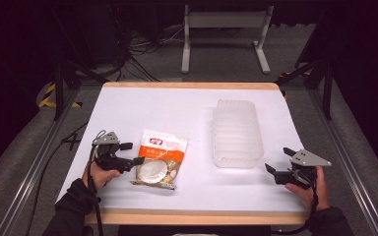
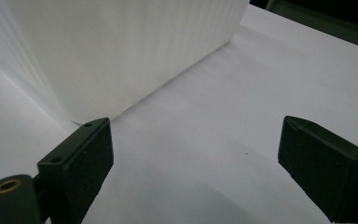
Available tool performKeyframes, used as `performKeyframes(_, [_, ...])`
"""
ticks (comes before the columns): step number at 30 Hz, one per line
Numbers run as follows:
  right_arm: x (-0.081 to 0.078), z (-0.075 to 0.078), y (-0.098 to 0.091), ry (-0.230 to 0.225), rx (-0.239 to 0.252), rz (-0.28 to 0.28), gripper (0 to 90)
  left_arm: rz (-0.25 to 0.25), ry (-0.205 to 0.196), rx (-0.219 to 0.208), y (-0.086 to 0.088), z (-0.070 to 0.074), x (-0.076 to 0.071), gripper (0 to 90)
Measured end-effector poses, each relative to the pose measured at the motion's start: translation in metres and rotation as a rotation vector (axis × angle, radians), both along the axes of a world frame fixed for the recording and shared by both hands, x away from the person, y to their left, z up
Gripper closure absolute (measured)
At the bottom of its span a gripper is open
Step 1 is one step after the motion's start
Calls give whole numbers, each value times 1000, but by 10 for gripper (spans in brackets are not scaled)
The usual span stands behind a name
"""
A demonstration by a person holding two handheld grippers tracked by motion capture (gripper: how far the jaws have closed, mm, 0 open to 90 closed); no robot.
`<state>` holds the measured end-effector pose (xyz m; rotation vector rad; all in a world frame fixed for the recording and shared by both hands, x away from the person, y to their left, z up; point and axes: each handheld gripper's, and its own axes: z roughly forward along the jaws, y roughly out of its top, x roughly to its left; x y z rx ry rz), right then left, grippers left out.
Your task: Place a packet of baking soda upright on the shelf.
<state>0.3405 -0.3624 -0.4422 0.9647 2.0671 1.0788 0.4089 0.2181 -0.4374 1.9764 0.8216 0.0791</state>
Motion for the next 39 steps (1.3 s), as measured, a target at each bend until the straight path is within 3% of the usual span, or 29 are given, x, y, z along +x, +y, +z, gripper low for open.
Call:
performKeyframes(1, [0,0,0,0,0,0,110,0,0,0,0,0,0,156])
performKeyframes(4, [0,0,0,-1,-1,0,109,-19,54,12,-14,-1,7,160])
performKeyframes(5, [0,0,0,-1,0,0,109,-6,60,24,-17,-2,8,168])
performKeyframes(6, [0,0,0,-1,0,0,109,-8,93,13,-22,-3,11,174])
performKeyframes(10, [0,0,0,-2,2,2,109,17,125,24,-28,-4,15,181])
performKeyframes(13, [0,0,-1,-4,6,3,109,72,95,39,-25,-1,13,174])
performKeyframes(15, [-1,0,-1,-6,8,4,108,100,101,44,-19,-2,13,139])
performKeyframes(18, [0,0,-1,-5,6,6,108,104,129,44,-14,-7,14,131])
performKeyframes(25, [0,0,0,-1,3,7,107,22,174,46,-27,-14,14,140])
performKeyframes(33, [0,0,0,3,2,7,108,-9,207,-22,-29,-17,18,211])
performKeyframes(39, [0,0,0,5,-3,5,107,-13,210,-73,-31,-14,33,289])
